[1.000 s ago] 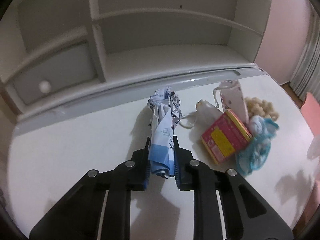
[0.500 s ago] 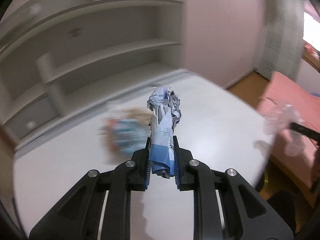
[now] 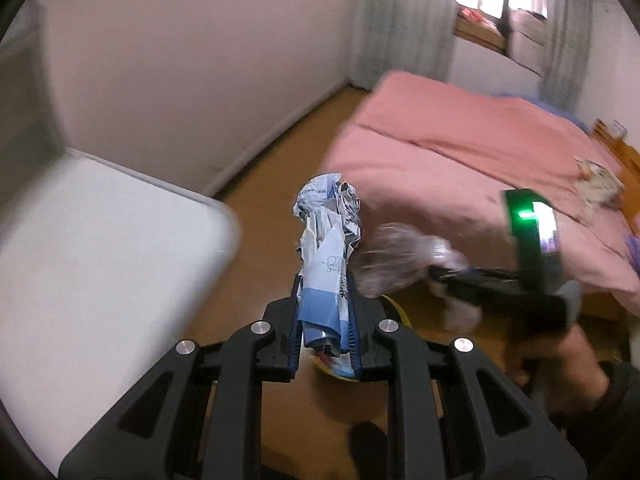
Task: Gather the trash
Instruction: 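Carry the plastic bag and paper wrapper over the black bin and open both tools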
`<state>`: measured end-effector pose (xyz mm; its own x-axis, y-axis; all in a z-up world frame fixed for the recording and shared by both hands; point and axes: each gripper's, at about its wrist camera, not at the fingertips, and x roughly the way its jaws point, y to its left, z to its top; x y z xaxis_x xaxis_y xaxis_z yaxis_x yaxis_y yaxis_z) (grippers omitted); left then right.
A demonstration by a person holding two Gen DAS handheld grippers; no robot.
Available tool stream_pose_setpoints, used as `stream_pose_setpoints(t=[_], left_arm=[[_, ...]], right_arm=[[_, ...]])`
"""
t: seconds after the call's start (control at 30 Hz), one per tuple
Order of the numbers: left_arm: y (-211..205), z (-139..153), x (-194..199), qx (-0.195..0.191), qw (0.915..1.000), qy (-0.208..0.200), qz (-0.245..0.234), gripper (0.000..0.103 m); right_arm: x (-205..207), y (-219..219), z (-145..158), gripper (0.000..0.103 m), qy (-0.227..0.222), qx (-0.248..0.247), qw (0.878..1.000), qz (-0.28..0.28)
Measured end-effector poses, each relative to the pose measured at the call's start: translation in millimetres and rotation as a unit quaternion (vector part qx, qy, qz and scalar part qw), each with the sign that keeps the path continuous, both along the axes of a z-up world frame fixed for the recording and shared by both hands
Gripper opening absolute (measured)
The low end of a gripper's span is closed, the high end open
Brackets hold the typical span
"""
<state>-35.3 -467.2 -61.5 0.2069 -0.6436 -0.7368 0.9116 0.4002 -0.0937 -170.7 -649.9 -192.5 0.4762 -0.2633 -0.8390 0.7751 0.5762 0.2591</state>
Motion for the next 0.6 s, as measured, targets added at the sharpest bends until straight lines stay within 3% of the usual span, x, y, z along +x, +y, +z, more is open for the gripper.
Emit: stream_pose_setpoints(t=[0.13,0.3,0.6], left_arm=[[-40.7,-44.0,-20.5,0.027,0.9988,0.026,-0.031,0.018],[-72.0,-87.4,-19.9,0.058,0.9968,0.043,-0.035,0.018],[-96.9,-130.4,-14.1,0.084,0.9944,0.058,-0.028,0.018]], right_arm=[[-7.9,-16.0,-45.5,0.029,0.033,0.027,0.999,-0.016],[-8.5,-29.1,-101.9,0.029,0.06,0.068,0.995,-0.028],[3.4,-48.6,-127.1,0.029,0.066,0.106,0.992,-0.031]])
